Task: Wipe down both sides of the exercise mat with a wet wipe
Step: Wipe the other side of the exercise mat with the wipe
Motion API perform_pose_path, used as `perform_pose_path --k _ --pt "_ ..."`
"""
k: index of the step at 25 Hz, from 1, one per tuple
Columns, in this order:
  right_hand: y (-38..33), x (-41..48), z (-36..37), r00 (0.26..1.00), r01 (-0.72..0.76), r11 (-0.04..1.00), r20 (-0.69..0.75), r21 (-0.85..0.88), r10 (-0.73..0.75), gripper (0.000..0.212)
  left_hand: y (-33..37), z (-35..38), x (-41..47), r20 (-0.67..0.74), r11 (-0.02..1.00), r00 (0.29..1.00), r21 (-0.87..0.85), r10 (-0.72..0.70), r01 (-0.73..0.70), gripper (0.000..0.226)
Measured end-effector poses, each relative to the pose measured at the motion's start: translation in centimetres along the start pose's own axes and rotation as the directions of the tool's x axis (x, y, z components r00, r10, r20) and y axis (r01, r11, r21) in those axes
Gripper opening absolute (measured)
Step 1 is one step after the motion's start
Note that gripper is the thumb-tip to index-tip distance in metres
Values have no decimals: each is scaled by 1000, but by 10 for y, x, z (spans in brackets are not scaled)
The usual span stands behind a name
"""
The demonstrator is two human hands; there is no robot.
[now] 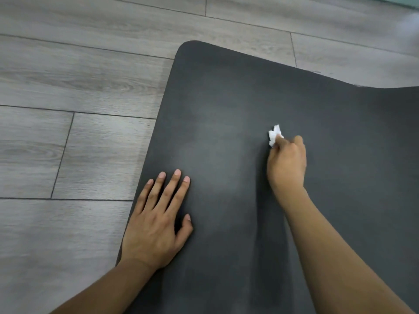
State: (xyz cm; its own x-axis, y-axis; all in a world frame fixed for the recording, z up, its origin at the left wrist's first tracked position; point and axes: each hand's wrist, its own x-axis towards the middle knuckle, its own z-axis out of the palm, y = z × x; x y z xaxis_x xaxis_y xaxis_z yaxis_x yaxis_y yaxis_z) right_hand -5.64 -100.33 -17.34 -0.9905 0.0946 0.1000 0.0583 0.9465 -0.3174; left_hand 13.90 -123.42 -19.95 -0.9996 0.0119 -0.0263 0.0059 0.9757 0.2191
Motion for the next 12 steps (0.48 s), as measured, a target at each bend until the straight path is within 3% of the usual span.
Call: perform_pose_path --k 2,3,6,9,10,12 --pt "-20 0 15 992 -121 992 -27 20 122 26 1 1 0 3 1000 1000 18 -2 2 74" --pt "-45 -3 26 993 -115 992 -9 54 115 27 1 1 0 4 1000 1000 16 0 0 74" --pt "-141 -37 60 972 226 968 43 108 -231 34 -3 4 0 6 1000 1000 7 11 -11 72" --pt "-184 -62 62 804 546 836 245 56 -542 33 -5 4 -2 9 1000 999 -2 31 -31 69" --pt "-174 -54 58 790 571 820 246 39 -562 31 -6 3 -2 8 1000 1000 -3 28 -28 69" --pt "-122 -38 49 873 486 870 99 -83 -478 29 -5 1 0 8 1000 1000 -5 23 -23 72"
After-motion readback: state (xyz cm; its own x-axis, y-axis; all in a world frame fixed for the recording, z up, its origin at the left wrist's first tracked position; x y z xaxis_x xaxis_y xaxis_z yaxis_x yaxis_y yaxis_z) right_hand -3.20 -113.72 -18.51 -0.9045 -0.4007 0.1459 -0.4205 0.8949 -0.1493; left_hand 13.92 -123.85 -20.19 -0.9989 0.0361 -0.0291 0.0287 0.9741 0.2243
